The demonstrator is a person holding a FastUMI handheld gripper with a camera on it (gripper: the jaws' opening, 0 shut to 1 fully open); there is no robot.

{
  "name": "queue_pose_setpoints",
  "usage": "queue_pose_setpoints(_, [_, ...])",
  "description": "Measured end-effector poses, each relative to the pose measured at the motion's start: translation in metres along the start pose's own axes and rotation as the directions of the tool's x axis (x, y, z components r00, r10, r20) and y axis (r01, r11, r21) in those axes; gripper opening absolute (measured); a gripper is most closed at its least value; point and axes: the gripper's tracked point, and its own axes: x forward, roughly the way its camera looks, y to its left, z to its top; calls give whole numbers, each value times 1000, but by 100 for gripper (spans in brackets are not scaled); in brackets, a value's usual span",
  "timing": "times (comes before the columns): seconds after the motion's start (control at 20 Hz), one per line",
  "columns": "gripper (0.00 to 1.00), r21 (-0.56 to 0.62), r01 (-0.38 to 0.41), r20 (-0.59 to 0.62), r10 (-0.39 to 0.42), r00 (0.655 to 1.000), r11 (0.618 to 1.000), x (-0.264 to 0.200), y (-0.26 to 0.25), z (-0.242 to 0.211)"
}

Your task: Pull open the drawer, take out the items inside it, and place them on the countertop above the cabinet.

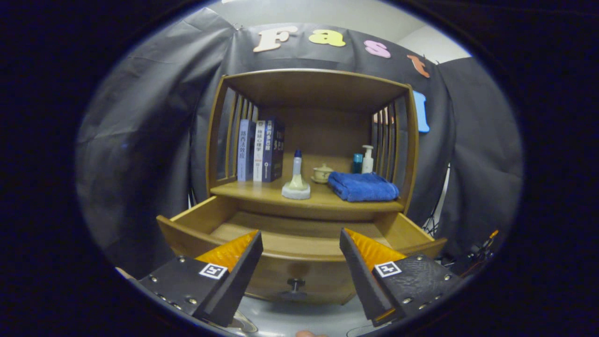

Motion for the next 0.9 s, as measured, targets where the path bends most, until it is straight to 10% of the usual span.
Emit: queue_pose_setpoints(0.9, [99, 22, 66, -130, -63, 989, 998, 20, -6, -59])
